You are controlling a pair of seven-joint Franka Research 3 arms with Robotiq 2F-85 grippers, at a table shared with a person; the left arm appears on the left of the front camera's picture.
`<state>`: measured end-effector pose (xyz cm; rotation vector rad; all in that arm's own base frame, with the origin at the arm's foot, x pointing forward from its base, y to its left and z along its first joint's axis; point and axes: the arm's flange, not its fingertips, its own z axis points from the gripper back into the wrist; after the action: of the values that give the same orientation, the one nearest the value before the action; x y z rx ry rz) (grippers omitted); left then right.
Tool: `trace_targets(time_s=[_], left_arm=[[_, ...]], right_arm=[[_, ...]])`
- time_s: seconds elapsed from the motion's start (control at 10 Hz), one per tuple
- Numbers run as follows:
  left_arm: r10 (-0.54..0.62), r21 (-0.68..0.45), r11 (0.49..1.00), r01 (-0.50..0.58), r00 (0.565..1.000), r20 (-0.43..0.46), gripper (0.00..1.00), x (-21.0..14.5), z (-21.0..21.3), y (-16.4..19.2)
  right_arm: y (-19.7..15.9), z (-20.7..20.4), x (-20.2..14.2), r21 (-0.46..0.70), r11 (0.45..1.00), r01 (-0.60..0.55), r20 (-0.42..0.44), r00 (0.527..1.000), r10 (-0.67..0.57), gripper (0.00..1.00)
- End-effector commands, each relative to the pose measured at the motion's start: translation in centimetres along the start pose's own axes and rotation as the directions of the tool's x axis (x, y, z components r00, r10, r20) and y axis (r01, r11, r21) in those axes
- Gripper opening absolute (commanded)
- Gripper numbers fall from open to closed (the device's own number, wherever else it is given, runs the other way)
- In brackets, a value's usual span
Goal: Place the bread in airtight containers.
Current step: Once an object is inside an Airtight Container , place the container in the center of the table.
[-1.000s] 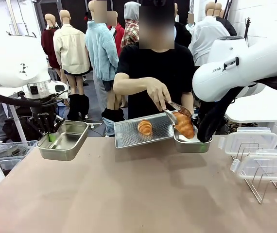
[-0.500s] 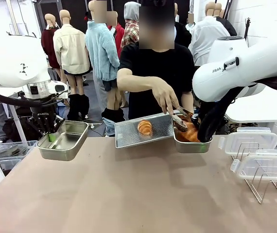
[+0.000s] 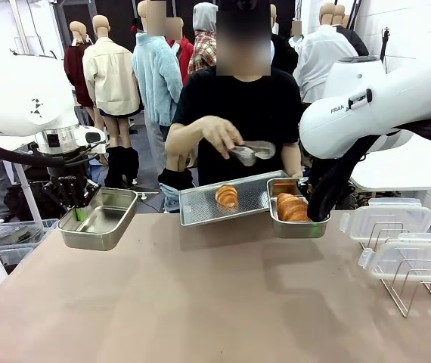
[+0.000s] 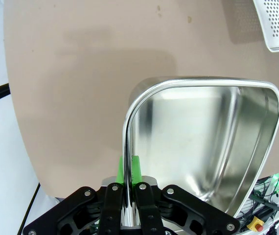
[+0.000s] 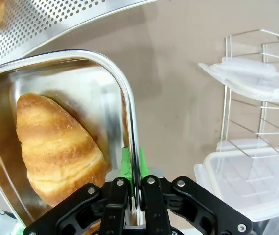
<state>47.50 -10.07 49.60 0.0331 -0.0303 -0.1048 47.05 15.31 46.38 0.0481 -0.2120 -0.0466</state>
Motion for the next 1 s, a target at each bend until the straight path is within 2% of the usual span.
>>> trace_targets(time_s=[0.0,0.9], left_arm=[[-0.016,-0.001,1.000,0.017,1.000,0.017,0.00,0.11,0.28,0.16],[-0.016,-0.001,1.000,0.017,1.000,0.017,0.00,0.11,0.28,0.16]], right_arm=[[-0.04,0.23,-0.07,-0.002,1.000,-0.005,0.016,1.000,0.005,0.00],[-0.04,0.23,-0.07,-0.002,1.000,-0.005,0.016,1.000,0.005,0.00]])
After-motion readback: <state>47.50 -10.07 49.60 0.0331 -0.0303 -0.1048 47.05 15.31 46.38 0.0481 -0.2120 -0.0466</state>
